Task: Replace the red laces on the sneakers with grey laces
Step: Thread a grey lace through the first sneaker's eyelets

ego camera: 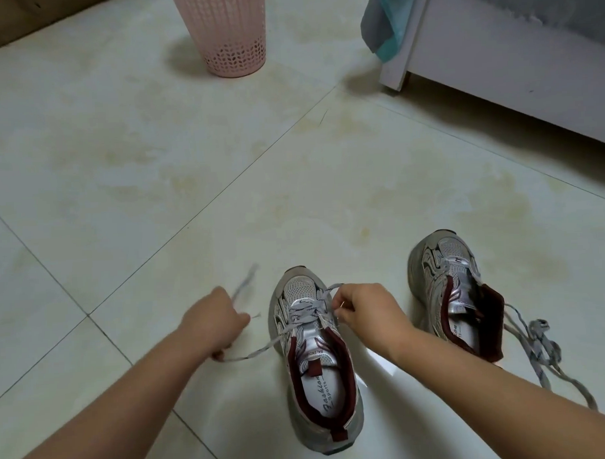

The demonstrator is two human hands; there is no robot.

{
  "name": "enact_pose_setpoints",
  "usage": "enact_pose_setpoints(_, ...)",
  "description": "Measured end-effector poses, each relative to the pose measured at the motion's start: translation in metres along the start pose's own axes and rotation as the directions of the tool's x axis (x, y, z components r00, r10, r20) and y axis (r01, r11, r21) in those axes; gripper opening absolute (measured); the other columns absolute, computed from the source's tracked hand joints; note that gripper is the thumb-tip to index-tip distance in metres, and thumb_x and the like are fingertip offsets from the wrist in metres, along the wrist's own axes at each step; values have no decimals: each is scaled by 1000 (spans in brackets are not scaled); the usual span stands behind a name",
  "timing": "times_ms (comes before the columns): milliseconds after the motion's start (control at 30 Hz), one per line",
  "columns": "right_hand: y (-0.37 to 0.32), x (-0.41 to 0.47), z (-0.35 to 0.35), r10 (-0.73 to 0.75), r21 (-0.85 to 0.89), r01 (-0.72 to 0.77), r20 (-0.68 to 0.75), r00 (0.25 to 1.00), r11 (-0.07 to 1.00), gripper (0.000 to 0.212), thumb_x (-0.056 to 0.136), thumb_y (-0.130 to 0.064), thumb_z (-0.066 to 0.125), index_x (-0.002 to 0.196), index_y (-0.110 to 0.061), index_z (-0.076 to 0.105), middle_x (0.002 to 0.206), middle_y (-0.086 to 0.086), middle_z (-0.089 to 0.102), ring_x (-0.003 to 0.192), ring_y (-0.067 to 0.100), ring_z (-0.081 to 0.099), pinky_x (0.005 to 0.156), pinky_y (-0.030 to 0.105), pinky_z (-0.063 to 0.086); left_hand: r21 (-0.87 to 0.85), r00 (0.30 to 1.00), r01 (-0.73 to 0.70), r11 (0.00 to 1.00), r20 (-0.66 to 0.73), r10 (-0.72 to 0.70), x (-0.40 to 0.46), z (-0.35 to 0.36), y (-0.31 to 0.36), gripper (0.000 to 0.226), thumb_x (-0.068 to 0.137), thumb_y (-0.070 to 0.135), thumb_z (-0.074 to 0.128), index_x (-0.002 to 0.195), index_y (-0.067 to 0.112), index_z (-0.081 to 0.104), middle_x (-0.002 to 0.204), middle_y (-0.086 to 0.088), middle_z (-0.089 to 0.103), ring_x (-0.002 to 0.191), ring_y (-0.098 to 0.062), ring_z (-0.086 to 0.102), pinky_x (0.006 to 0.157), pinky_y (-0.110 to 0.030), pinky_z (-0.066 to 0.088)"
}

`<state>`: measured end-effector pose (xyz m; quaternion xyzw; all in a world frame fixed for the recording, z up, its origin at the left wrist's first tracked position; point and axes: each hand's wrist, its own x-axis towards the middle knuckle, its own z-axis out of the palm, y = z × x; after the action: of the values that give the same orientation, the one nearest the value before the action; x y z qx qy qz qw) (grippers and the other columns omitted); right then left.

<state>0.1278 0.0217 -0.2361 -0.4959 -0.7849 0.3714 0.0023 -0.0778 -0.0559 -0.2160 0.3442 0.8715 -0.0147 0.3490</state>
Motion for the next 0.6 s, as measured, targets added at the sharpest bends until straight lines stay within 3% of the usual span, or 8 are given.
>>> enact_pose_setpoints(67, 0, 1, 5, -4, -6, 4, -1, 1000, 1000, 12, 83, -11, 57, 87, -17, 66, 85, 0, 67, 81, 19, 57, 65, 23, 35, 226, 999, -20, 974, -29, 27, -2, 17, 6, 39, 87, 33, 53, 114, 8, 40, 113, -13, 54, 103, -32, 57, 81, -33, 45)
enact_pose_setpoints(100, 0, 1, 6, -9, -13, 9, -4, 1000, 1000, 11, 82, -11, 56, 86, -16, 65, 85, 1, 68, 82, 20, 58, 65, 24, 35, 272, 996, -21, 962, -73, 42, -5, 24, 11, 43, 87, 37, 53, 116, 10, 40, 119, -11, 49, 111, -31, 50, 86, -36, 42)
enact_pose_setpoints(200, 1, 2, 7, -29, -32, 29, -15, 999, 999, 12, 82, -11, 53, 83, -17, 64, 83, 2, 68, 80, 21, 57, 64, 26, 34, 260, 935, -178, 949, -256, 245, -18, 40, 30, 26, 86, 35, 49, 106, 18, 49, 106, -5, 48, 106, -26, 47, 83, -37, 39)
enact_pose_setpoints(267, 2, 3, 6, -32, -19, 31, -24, 999, 999, 13, 83, -12, 52, 82, -17, 63, 78, 1, 66, 75, 20, 55, 62, 26, 34, 183, 899, -300, 936, -273, 342, -26, 52, 44, 21, 89, 38, 42, 83, 22, 54, 89, 0, 42, 100, -23, 46, 78, -35, 35)
enact_pose_setpoints(333, 4, 4, 6, -23, 0, 23, -28, 999, 1000, 11, 83, -13, 54, 82, -19, 63, 71, -4, 60, 70, 16, 51, 60, 25, 32, 97, 935, -291, 952, -181, 304, -33, 61, 56, 34, 87, 50, 42, 68, 24, 55, 86, 2, 40, 99, -20, 43, 81, -34, 34)
enact_pose_setpoints(400, 6, 4, 6, -17, 1, 17, -19, 1000, 1000, 10, 83, -14, 55, 83, -19, 63, 71, -5, 57, 69, 15, 49, 61, 24, 31, 45, 962, -246, 968, -113, 250, -33, 66, 63, 36, 81, 54, 50, 66, 23, 61, 91, 0, 50, 100, -20, 46, 83, -33, 38)
enact_pose_setpoints(533, 12, 3, 5, -29, 23, 29, 6, 1000, 999, 13, 82, -12, 52, 81, -18, 63, 66, -7, 54, 67, 16, 49, 61, 24, 36, -232, 974, -223, 947, -11, 226, -23, 69, 58, 32, 76, 27, 66, 49, 17, 49, 80, -10, 50, 77, -26, 51, 74, -33, 47)
enact_pose_setpoints(600, 13, 2, 5, -45, 31, 44, 14, 999, 999, 13, 81, -11, 53, 79, -19, 63, 65, -8, 54, 66, 16, 50, 62, 24, 38, -385, 973, -209, 899, 12, 231, -21, 71, 55, 12, 75, 16, 68, 65, 16, 64, 85, -11, 55, 76, -23, 55, 72, -27, 46)
